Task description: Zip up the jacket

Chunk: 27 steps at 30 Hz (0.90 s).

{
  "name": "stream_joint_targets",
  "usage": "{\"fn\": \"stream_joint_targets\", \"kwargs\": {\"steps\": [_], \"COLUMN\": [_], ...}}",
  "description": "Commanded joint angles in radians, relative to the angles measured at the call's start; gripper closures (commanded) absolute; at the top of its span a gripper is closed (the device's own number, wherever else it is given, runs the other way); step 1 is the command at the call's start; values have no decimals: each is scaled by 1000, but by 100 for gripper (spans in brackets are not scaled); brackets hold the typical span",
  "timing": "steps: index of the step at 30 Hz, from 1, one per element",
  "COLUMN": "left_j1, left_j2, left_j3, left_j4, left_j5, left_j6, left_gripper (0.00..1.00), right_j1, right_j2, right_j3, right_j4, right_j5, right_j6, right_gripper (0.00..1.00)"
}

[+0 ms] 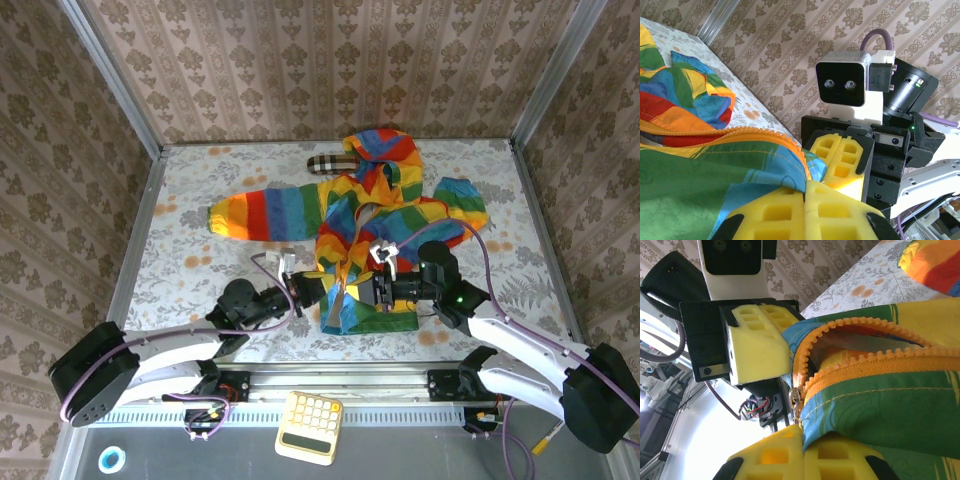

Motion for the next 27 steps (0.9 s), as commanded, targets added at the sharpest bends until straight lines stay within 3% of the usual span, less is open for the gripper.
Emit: {"fn": "stream_joint_targets", "kwargs": {"steps": [1,9,19,27], "left_j1": [3,-2,-9,-28], "left_j2": [22,90,23,69], "left_j3": [-17,-26,-59,-38], "left_j4": [66,165,117,134], "left_j5": [28,35,29,37], "left_j6": [-24,-58,-84,-85], "left_gripper": [100,100,100,100], "right_j1": [-6,-7,-17,-16], "right_j2": [-23,-19,-13,-3], "right_j3": [-8,-8,-14,-3], "right_j4": [66,83,65,85], "right_j5": [-18,-5,38,40], "right_j6": [8,20,8,15], "right_gripper": [100,100,100,100]}}
